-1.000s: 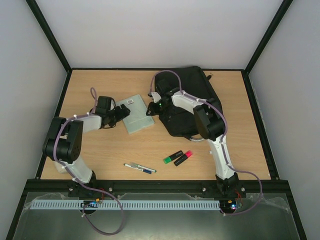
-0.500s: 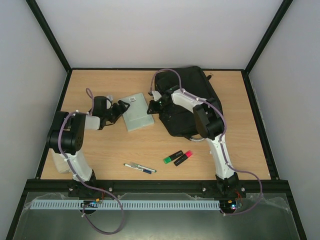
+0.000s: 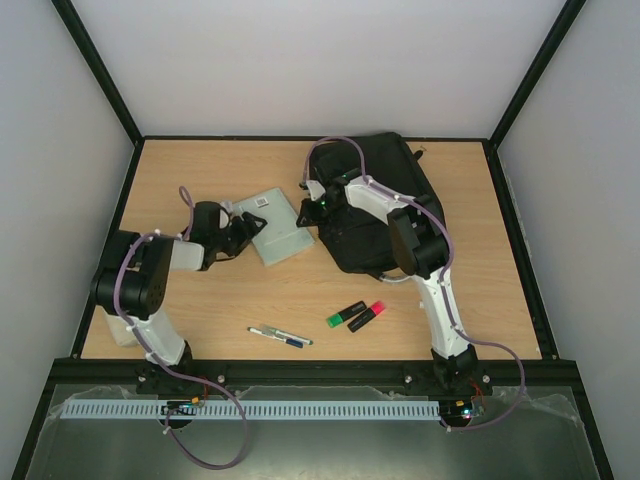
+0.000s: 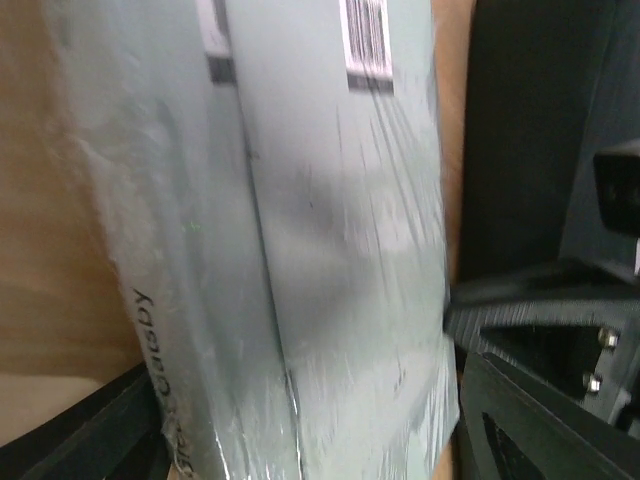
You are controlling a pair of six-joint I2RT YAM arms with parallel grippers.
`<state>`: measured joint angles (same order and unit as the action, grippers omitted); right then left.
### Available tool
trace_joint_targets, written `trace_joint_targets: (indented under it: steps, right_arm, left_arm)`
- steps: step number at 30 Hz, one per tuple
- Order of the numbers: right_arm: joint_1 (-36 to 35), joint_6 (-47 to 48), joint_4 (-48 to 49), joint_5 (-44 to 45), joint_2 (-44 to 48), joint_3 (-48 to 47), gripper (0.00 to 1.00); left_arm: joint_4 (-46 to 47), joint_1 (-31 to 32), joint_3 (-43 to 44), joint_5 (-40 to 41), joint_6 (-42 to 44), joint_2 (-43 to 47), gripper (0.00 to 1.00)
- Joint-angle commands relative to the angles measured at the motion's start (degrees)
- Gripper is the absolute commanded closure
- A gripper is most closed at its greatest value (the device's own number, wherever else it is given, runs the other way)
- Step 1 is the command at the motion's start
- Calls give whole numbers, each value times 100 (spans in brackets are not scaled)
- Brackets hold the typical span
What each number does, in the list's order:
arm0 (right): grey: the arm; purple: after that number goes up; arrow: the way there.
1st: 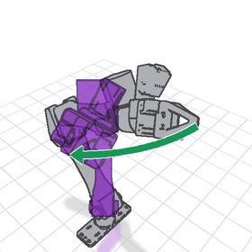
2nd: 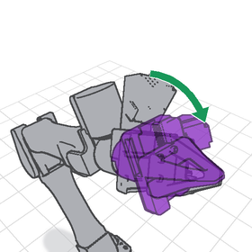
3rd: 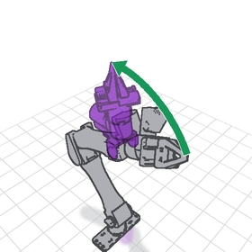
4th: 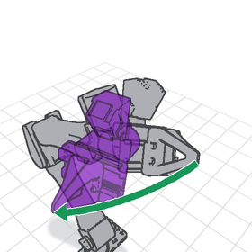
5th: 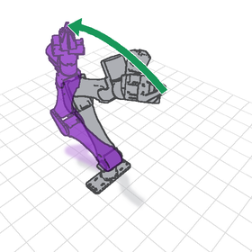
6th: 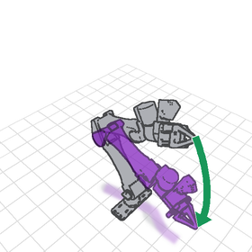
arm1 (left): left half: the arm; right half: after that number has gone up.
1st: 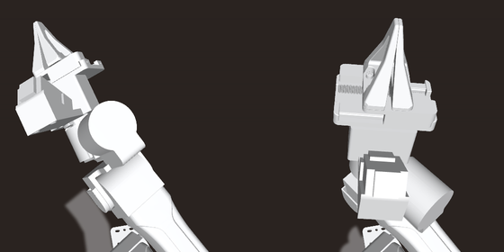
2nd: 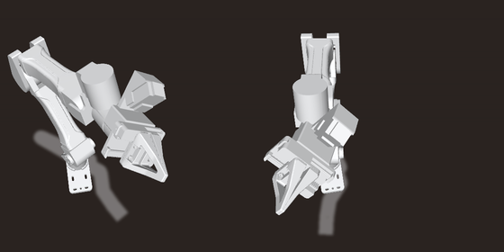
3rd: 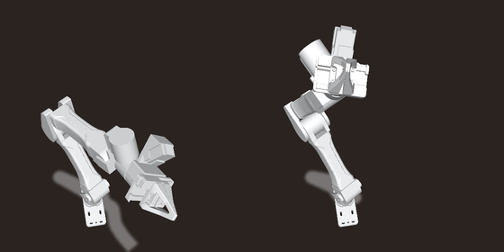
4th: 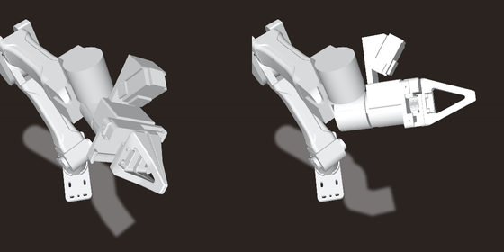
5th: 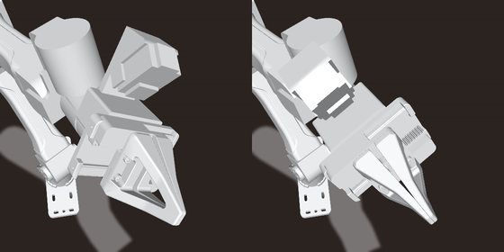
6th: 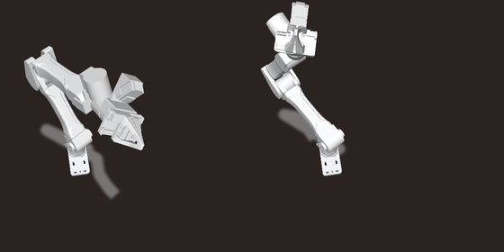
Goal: Pack the student bag
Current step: Pick up the book from the center of the board.
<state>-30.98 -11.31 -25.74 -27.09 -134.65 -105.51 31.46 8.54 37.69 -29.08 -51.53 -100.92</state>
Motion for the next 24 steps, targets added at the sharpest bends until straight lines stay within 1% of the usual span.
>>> trace_joint_targets:
  steps: [1,5,8,11,14,16,19,24]
  right_arm:
    - [-205,120,-432,452,-723,243,82]
    - [-200,138,-424,459,-661,271,82]
    - [-206,137,-423,439,-629,312,82]
    - [-206,151,-400,418,-573,404,82]
    - [-206,184,-365,415,-484,525,82]
    - [-206,193,-362,406,-437,586,82]
    - [-206,205,-344,377,-397,634,81]
    - [-206,203,-316,343,-369,683,82]
  left_arm:
    - [-319,580,38,-1029,-184,761,24]
    - [-903,577,77,-636,-175,979,33]
    - [-1020,554,52,-412,-292,1000,39]
    - [-626,506,-89,-402,-591,992,41]
    - [-298,491,-97,-385,-753,954,46]
    - [-165,491,-15,-365,-803,915,53]
    - [-178,491,154,-391,-808,857,59]
    - [-228,480,249,-392,-821,918,79]
